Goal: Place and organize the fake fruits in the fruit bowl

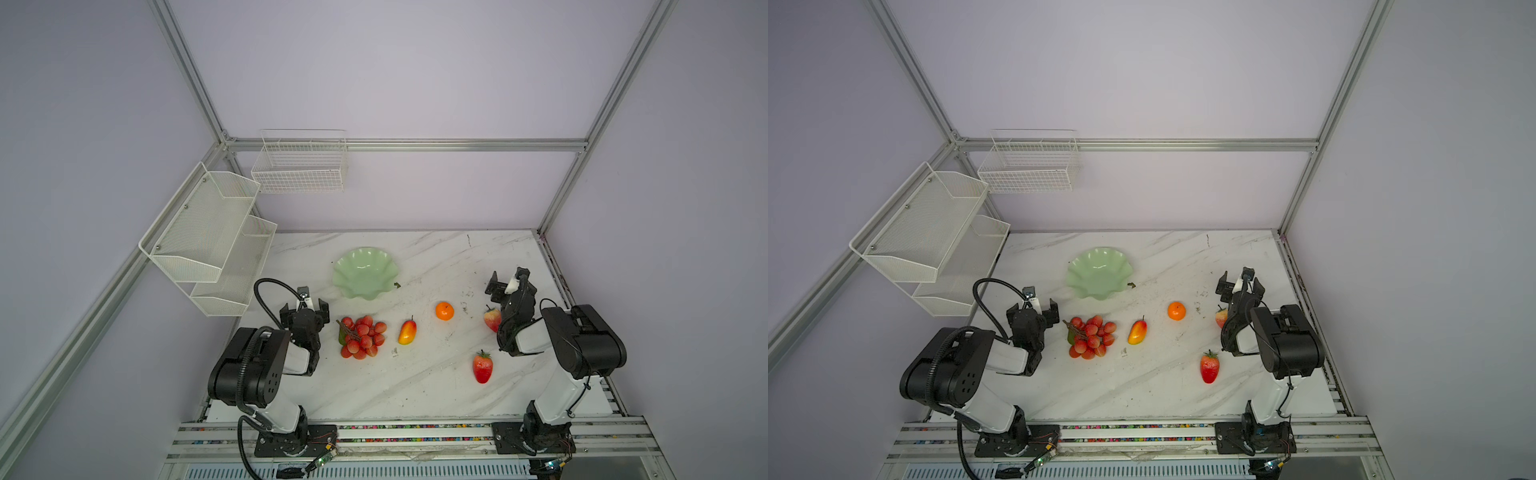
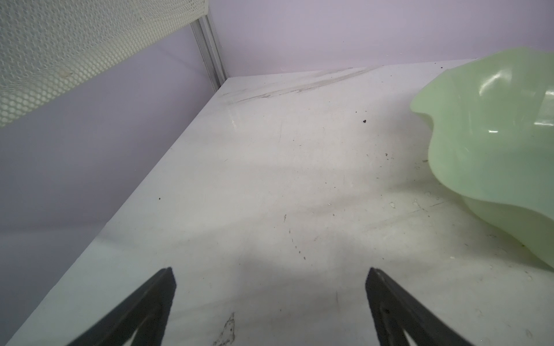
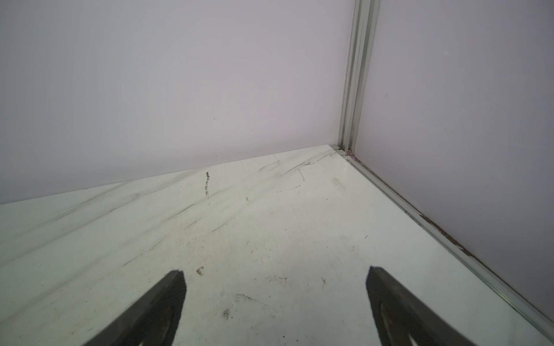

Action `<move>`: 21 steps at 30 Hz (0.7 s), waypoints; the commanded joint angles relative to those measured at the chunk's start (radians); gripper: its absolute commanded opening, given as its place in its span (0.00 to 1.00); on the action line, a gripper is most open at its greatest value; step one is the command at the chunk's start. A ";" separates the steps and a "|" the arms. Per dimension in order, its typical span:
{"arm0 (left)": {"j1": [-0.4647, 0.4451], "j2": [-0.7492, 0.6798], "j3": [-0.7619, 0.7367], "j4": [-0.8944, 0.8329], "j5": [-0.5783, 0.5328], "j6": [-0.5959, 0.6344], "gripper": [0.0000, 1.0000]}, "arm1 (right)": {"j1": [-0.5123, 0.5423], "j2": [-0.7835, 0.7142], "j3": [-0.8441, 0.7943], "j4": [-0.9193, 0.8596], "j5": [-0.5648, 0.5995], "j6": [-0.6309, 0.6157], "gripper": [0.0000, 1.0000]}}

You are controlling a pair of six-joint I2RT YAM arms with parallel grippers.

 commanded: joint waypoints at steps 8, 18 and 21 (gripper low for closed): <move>-0.054 -0.552 0.057 -0.445 -0.203 -0.108 0.93 | 0.208 -0.520 0.070 -0.457 0.094 0.048 0.97; -0.057 -0.867 0.314 -1.369 0.649 -0.434 0.71 | 0.482 -0.602 0.277 -0.920 -0.732 0.120 0.98; -0.072 -0.835 0.357 -1.455 0.707 -0.447 0.59 | 0.603 -0.560 0.236 -0.827 -0.751 0.093 0.97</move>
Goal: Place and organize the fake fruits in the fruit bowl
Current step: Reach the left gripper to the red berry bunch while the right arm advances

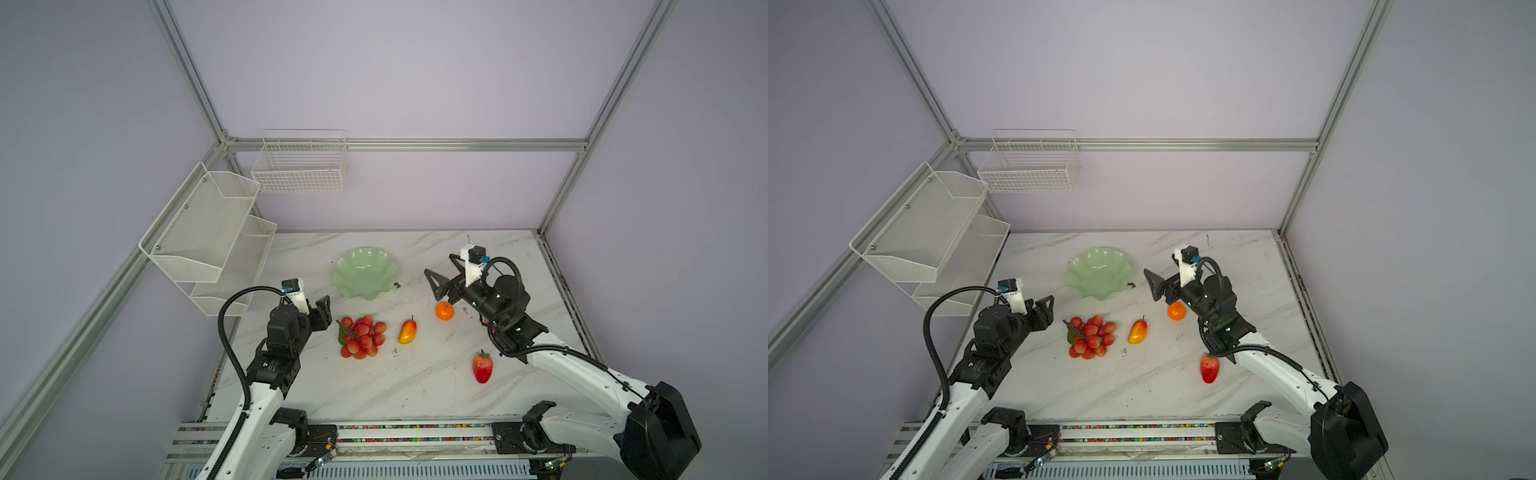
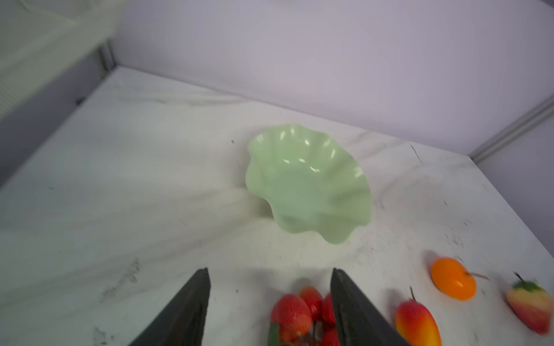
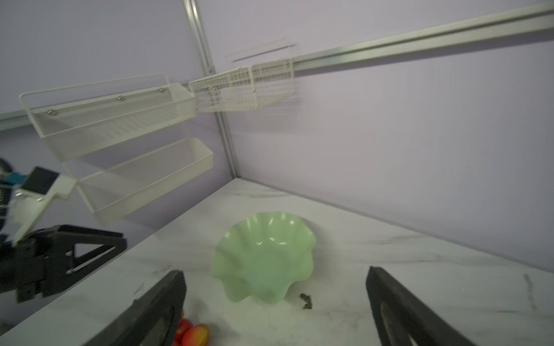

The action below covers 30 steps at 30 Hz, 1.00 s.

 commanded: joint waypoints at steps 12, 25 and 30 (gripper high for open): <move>-0.098 0.108 0.100 -0.174 0.095 -0.067 0.55 | 0.315 0.312 0.067 -0.091 -0.168 -0.165 0.97; -0.111 0.203 0.099 -0.084 0.043 -0.033 0.44 | 0.315 0.364 0.078 -0.069 -0.131 -0.204 0.97; -0.112 0.230 0.093 -0.036 0.062 -0.022 0.41 | 0.314 0.365 0.079 -0.067 -0.121 -0.207 0.97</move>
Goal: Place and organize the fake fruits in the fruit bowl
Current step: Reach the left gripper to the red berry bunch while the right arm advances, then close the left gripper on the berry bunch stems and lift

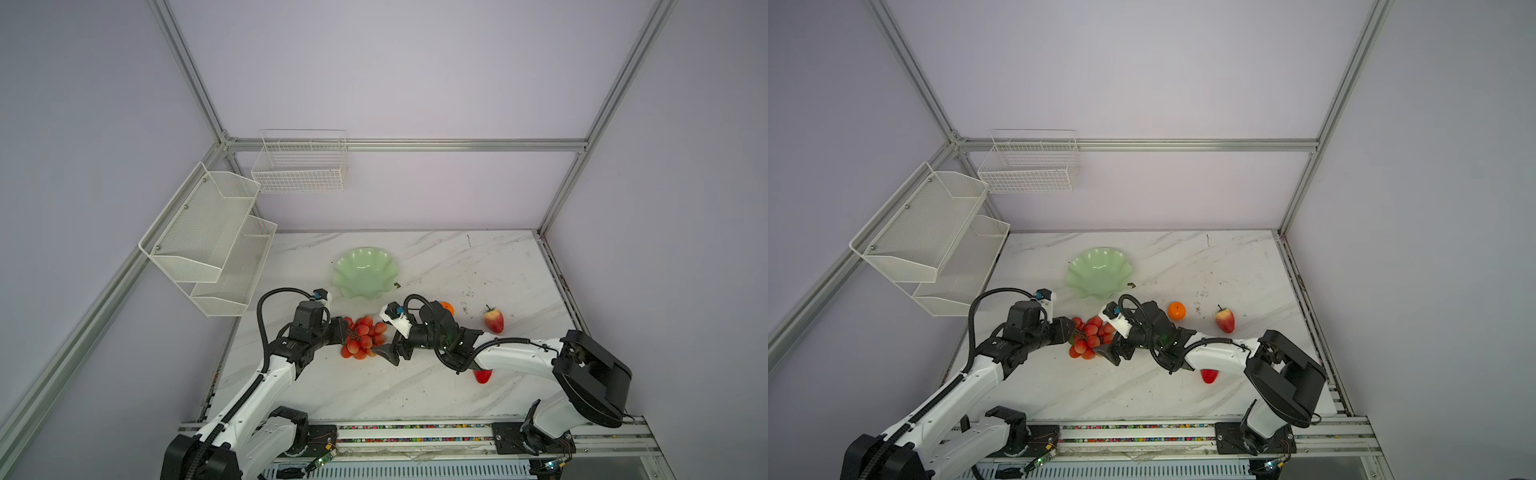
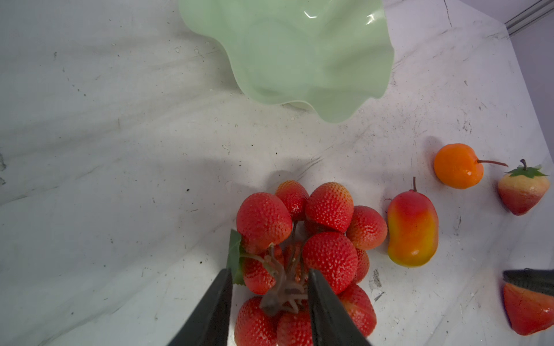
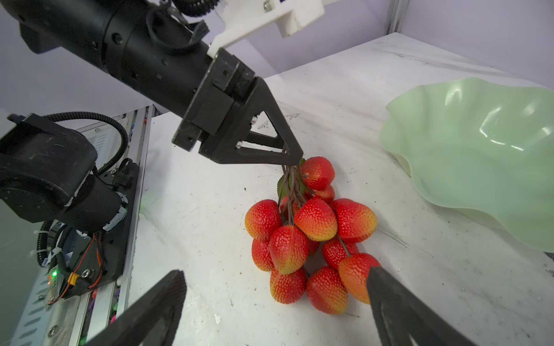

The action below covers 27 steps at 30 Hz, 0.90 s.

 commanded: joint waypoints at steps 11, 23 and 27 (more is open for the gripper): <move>-0.005 0.062 0.085 0.107 0.054 0.029 0.30 | -0.001 0.011 0.032 -0.005 0.041 -0.029 0.97; -0.006 0.045 0.080 0.074 0.068 0.042 0.01 | -0.002 0.006 0.033 -0.007 0.069 -0.027 0.97; -0.008 0.017 0.112 0.026 0.061 0.071 0.00 | -0.015 -0.003 0.025 0.011 0.070 -0.015 0.97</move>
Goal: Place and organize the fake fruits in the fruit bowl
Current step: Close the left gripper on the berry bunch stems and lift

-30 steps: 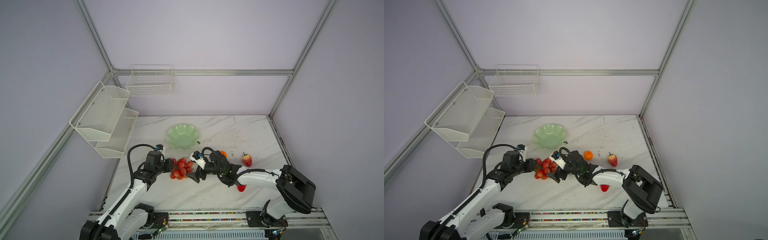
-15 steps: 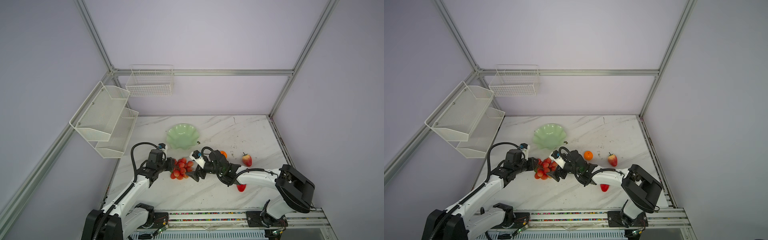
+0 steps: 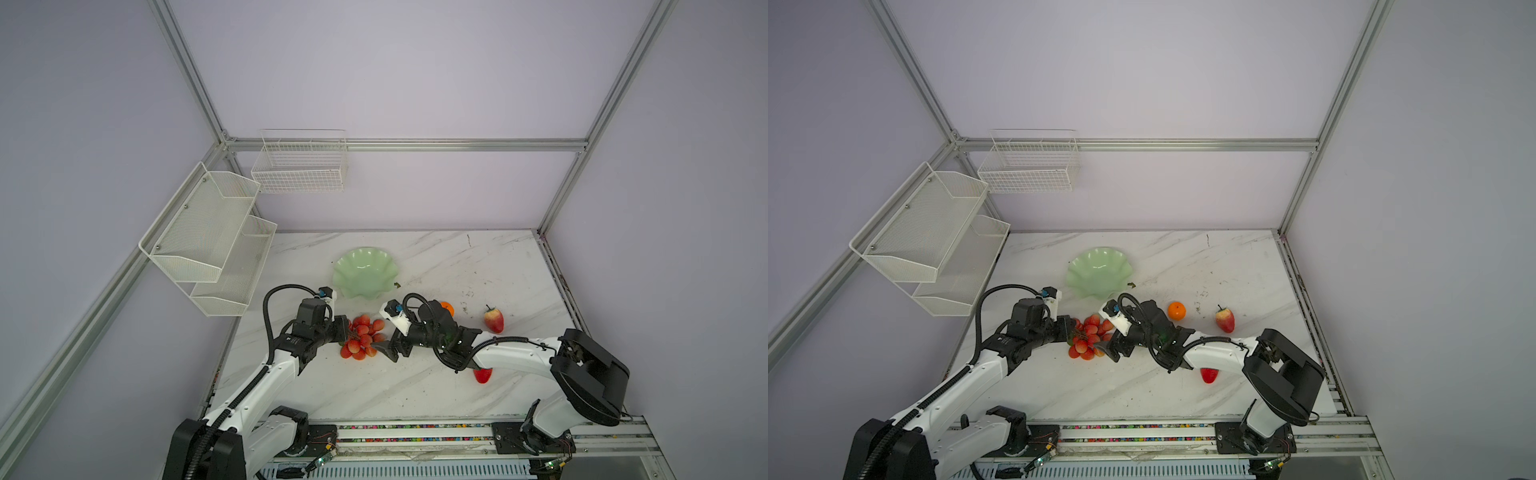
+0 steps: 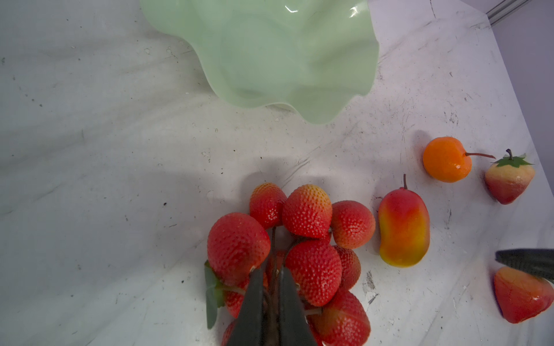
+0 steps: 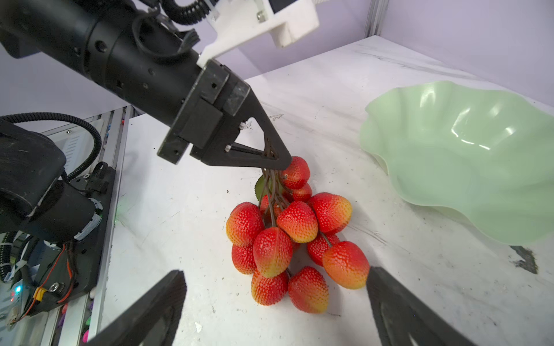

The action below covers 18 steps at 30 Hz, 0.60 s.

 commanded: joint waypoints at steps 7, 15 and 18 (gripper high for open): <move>-0.006 -0.078 0.266 -0.122 0.021 0.058 0.00 | -0.180 -0.059 -0.045 0.122 -0.028 0.193 0.97; -0.006 0.014 0.541 -0.130 0.060 0.029 0.00 | -0.253 -0.128 -0.105 0.185 -0.042 0.244 0.97; -0.006 0.090 0.637 -0.108 0.027 0.026 0.00 | -0.257 -0.120 -0.101 0.186 -0.046 0.248 0.97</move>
